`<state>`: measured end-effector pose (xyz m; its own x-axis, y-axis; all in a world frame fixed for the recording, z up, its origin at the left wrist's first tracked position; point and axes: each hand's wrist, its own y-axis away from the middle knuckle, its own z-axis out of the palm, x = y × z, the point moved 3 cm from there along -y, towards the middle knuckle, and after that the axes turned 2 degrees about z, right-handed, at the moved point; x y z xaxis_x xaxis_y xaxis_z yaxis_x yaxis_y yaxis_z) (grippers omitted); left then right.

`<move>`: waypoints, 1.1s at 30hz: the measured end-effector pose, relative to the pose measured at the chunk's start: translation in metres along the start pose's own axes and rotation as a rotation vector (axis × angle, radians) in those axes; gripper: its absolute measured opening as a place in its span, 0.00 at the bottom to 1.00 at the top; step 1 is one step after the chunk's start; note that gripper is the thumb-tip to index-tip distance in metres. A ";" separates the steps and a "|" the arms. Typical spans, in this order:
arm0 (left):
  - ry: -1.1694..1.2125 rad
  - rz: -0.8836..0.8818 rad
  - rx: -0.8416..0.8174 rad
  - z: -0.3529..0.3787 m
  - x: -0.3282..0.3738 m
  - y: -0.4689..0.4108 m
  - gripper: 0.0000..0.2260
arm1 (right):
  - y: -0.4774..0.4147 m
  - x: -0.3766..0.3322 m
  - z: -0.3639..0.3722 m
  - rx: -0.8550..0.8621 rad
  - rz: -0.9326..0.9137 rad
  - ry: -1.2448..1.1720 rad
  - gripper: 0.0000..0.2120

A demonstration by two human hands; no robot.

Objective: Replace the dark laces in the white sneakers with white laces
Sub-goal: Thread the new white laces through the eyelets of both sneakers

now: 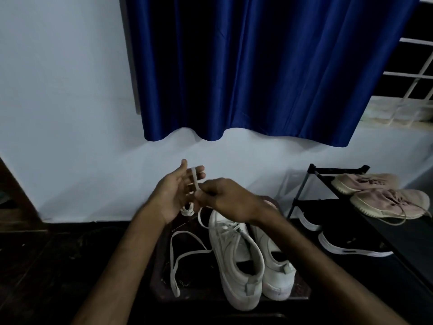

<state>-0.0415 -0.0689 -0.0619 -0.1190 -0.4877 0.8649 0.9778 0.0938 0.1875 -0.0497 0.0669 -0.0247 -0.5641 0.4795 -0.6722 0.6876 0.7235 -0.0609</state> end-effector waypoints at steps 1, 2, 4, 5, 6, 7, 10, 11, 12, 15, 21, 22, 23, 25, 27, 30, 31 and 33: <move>0.021 0.019 0.045 -0.001 0.003 -0.002 0.18 | 0.002 0.005 0.003 -0.010 0.018 0.014 0.17; 0.087 0.040 0.080 -0.001 0.006 -0.004 0.14 | 0.005 0.009 0.005 -0.026 0.036 0.026 0.17; 0.266 0.077 0.084 -0.001 0.011 -0.007 0.12 | 0.011 0.015 0.009 -0.060 0.058 0.017 0.16; 0.321 0.094 0.072 -0.001 0.014 -0.007 0.12 | 0.014 0.017 0.011 -0.066 0.056 0.008 0.16; 0.331 0.113 0.062 -0.001 0.016 -0.007 0.11 | 0.018 0.020 0.012 -0.060 0.054 0.011 0.14; 0.296 0.136 0.056 -0.001 0.018 -0.006 0.11 | 0.021 0.025 0.012 -0.034 0.052 0.014 0.13; -0.072 0.225 0.040 0.005 0.012 0.004 0.12 | 0.038 0.046 -0.003 0.184 0.084 0.243 0.09; -0.201 0.222 0.017 0.009 0.003 0.007 0.13 | 0.046 0.055 -0.007 0.198 0.112 0.348 0.08; -0.286 0.189 -0.004 0.014 -0.008 0.010 0.14 | 0.053 0.066 -0.008 0.137 0.174 0.402 0.09; -0.256 0.000 -0.007 0.025 -0.045 0.010 0.11 | 0.068 0.086 -0.002 -0.110 0.396 0.312 0.17; -0.360 -0.112 -0.058 0.033 -0.079 0.001 0.14 | 0.065 0.088 0.006 0.096 0.390 0.406 0.16; -0.440 -0.065 -0.051 0.035 -0.079 0.003 0.14 | 0.065 0.089 0.008 0.136 0.386 0.410 0.14; -0.525 -0.027 -0.052 0.035 -0.079 0.005 0.14 | 0.067 0.091 0.008 0.170 0.381 0.399 0.12; -0.659 0.018 -0.100 0.037 -0.079 0.009 0.11 | 0.070 0.098 0.006 0.200 0.386 0.321 0.10; -0.756 0.027 -0.135 0.037 -0.079 0.009 0.14 | 0.072 0.106 0.002 0.200 0.401 0.210 0.08; -0.859 0.091 -0.030 0.034 -0.077 0.001 0.24 | 0.073 0.112 -0.003 0.183 0.408 0.126 0.07; -0.886 0.113 -0.026 0.032 -0.078 -0.002 0.24 | 0.073 0.113 -0.003 0.184 0.400 0.122 0.07; -0.962 0.130 -0.078 0.030 -0.083 -0.005 0.18 | 0.072 0.116 -0.003 0.190 0.385 0.127 0.07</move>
<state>-0.0415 -0.0025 -0.1207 -0.0654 0.4428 0.8942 0.9978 0.0219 0.0621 -0.0669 0.1764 -0.1045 -0.2941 0.7620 -0.5769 0.9236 0.3820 0.0338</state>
